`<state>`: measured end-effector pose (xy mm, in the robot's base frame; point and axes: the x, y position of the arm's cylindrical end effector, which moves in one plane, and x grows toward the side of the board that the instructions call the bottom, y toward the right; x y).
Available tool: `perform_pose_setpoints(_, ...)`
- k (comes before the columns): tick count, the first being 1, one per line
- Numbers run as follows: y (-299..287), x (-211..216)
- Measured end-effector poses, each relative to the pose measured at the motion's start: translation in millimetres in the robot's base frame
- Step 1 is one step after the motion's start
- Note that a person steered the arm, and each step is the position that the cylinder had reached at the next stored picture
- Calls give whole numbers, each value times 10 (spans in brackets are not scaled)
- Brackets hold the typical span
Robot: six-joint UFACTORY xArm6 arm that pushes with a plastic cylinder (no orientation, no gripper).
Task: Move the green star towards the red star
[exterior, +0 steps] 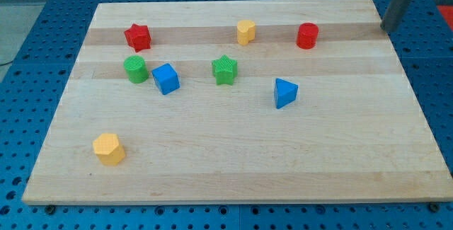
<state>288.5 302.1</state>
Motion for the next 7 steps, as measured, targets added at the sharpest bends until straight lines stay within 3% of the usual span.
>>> perform_pose_setpoints(1, -139, 165)
perform_pose_setpoints(3, -1055, 217)
perform_pose_setpoints(5, -1417, 882)
perform_pose_setpoints(7, -2209, 1044)
